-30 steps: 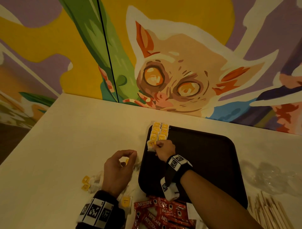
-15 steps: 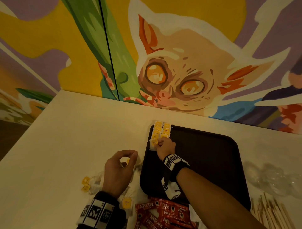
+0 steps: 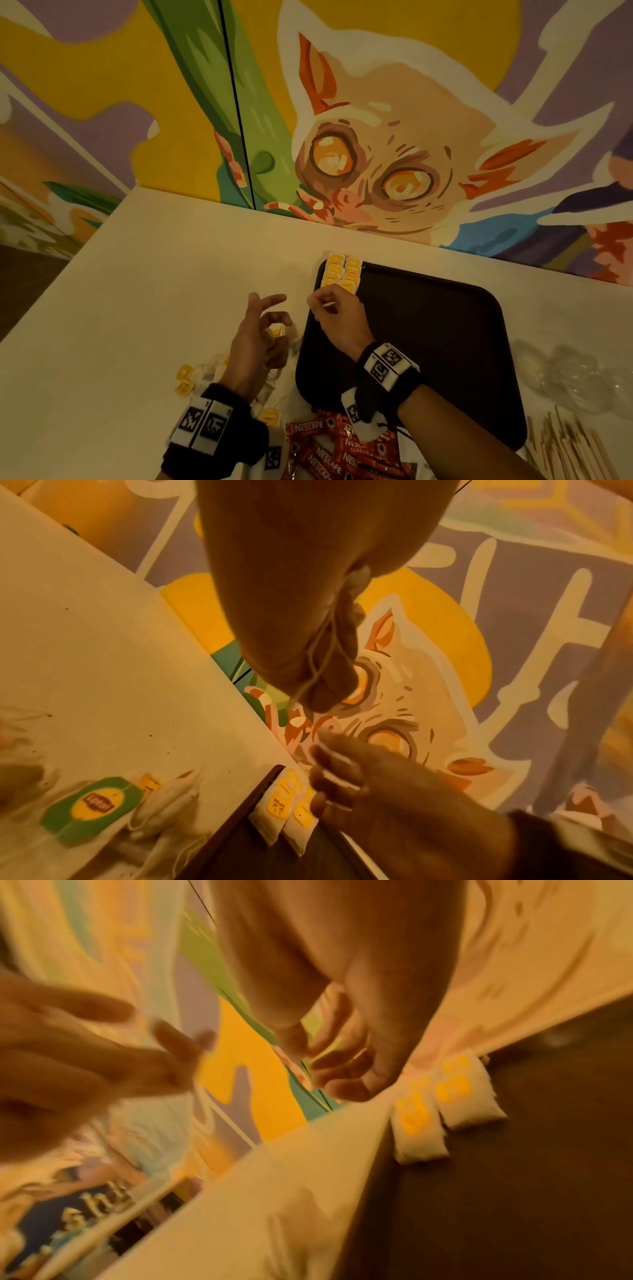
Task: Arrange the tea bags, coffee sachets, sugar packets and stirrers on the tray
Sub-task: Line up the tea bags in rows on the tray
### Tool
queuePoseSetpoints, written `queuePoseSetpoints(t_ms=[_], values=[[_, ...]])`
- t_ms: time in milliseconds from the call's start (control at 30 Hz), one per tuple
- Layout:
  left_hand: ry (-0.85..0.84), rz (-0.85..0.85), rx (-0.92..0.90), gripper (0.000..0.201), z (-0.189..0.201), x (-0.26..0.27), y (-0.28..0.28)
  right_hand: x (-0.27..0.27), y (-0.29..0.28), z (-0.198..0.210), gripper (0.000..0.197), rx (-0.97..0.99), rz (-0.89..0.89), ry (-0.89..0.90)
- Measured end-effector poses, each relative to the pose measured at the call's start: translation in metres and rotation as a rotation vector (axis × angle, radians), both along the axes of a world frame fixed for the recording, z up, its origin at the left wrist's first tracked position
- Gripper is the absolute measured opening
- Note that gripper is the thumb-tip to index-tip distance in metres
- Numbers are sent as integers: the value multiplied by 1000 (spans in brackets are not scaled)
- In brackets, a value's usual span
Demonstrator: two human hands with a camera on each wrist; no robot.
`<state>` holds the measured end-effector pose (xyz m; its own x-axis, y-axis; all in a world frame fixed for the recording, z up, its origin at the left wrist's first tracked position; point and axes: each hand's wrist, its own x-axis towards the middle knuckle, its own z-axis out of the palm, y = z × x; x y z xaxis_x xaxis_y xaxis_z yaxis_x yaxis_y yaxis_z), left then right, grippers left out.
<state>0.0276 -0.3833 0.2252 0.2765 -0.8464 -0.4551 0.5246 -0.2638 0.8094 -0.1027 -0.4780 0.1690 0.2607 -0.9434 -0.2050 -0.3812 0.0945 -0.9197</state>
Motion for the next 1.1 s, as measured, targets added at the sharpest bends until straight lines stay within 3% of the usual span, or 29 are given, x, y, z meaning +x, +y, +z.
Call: queuePoseSetpoints(t_ms=[167, 367, 533, 733, 900, 1100], values=[[8, -136, -8, 68, 8, -3, -1, -17, 34, 60, 9, -57, 300, -146], [-103, -323, 22, 68, 21, -15, -3, -33, 50, 81, 36, -210, 490, -30], [-64, -390, 7, 67, 28, -20, 1, -42, 55, 78, 16, -303, 446, 13], [-46, -422, -55, 66, 31, -19, 10, -55, 61, 77, 13, -78, 247, -196], [-104, -385, -131, 26, 35, -17, 19, -67, 64, 75, 21, 205, 155, -399], [-389, -468, -282, 31, 45, -22, 22, -69, 68, 77, 21, 443, 224, -569]])
